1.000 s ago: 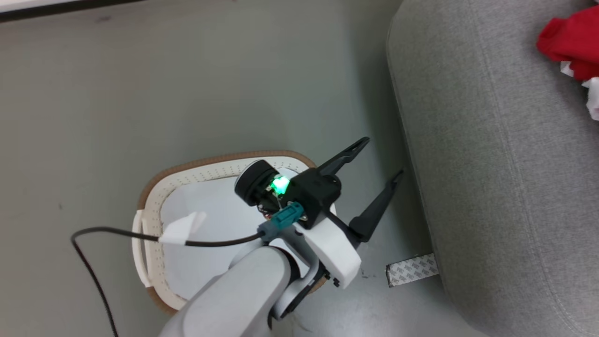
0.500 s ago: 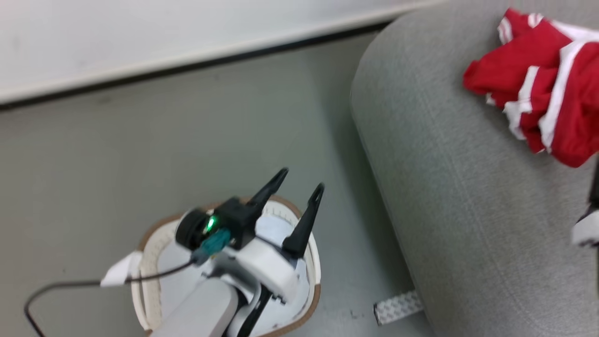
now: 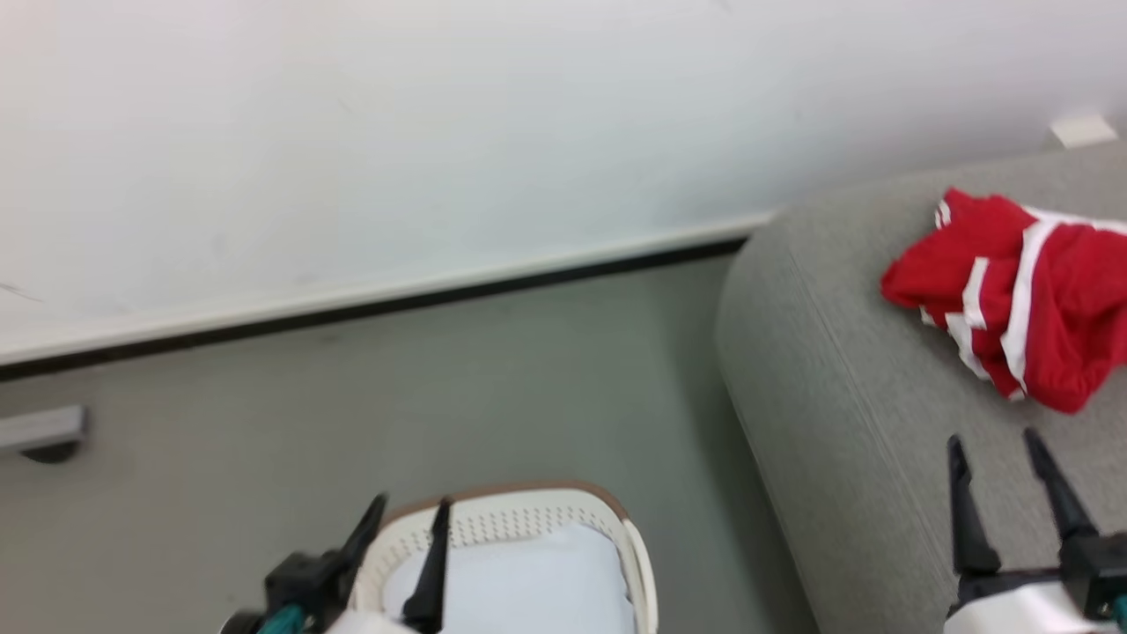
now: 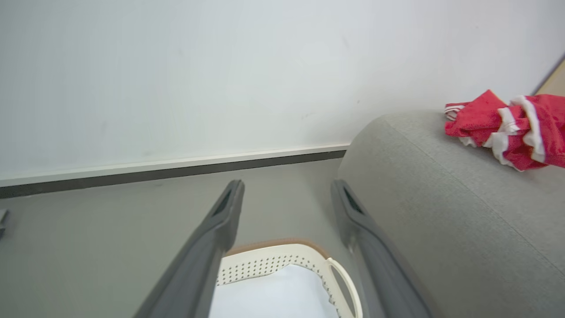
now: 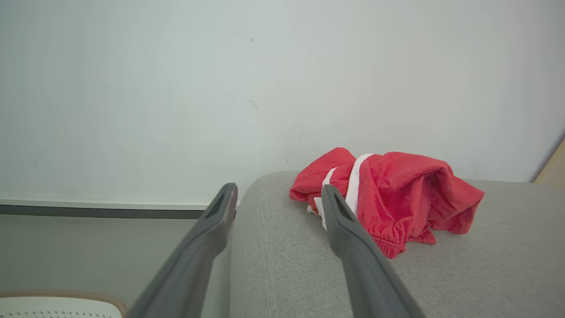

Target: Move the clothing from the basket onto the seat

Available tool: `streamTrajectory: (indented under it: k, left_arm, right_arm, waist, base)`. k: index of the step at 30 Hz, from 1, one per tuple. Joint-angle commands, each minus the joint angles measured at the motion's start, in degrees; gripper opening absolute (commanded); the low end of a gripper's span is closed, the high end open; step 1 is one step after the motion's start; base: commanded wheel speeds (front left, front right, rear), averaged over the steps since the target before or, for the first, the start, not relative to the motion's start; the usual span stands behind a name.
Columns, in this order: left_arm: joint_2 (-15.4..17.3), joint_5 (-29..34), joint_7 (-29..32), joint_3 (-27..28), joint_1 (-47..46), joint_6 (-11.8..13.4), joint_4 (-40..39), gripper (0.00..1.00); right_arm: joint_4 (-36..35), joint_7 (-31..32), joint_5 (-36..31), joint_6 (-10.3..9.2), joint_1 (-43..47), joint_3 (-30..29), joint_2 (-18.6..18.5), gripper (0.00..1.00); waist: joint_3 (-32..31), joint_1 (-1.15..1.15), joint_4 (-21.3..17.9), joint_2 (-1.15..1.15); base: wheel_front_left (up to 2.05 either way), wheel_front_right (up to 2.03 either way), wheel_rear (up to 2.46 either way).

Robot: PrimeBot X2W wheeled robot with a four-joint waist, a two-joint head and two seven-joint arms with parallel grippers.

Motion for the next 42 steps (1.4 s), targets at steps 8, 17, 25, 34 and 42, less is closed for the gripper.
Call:
streamTrajectory:
  k: [8, 17, 25, 34, 42]
  left_arm:
    - [-0.7, 3.5, -0.4, 7.7, 9.8, -0.9, -2.6, 1.00]
    - [-4.3, 9.1, -0.4, 15.0, 14.7, -3.3, -5.0, 1.00]
    - [-7.3, 13.5, -0.4, 19.6, 15.4, -5.0, -5.1, 1.00]
    - [-9.2, 15.7, -0.4, 22.1, 15.6, -5.9, -5.0, 0.00]
    - [-9.8, 11.8, 0.8, 22.5, 15.6, -6.5, -2.2, 0.00]
  right_arm:
    - [-1.9, 0.0, 2.9, -0.15, 5.9, 4.3, 0.1, 1.00]
    - [1.3, 0.0, 4.0, -0.15, 7.5, 6.4, 0.1, 1.00]
    - [4.4, 0.0, 4.7, -0.15, 7.1, 7.8, 0.2, 1.00]
    - [5.3, 0.0, 4.7, 0.00, 6.6, 8.6, 0.3, 0.00]
    - [7.4, 1.3, 8.8, 0.00, 6.9, 7.9, 0.6, 0.00]
  waist:
    - [-6.6, 0.02, 5.9, 0.00]
    - [-8.1, 0.02, 6.6, 0.00]
    - [-8.3, 0.02, 6.8, 0.00]
    - [-8.6, 0.02, 7.3, 0.00]
    - [-8.6, 0.02, 7.5, 0.00]
  base:
    - [0.00, 0.00, 0.00]
    - [0.00, 0.00, 0.00]
    - [0.00, 0.00, 0.00]
    - [0.00, 0.00, 0.00]
    - [0.00, 0.00, 0.00]
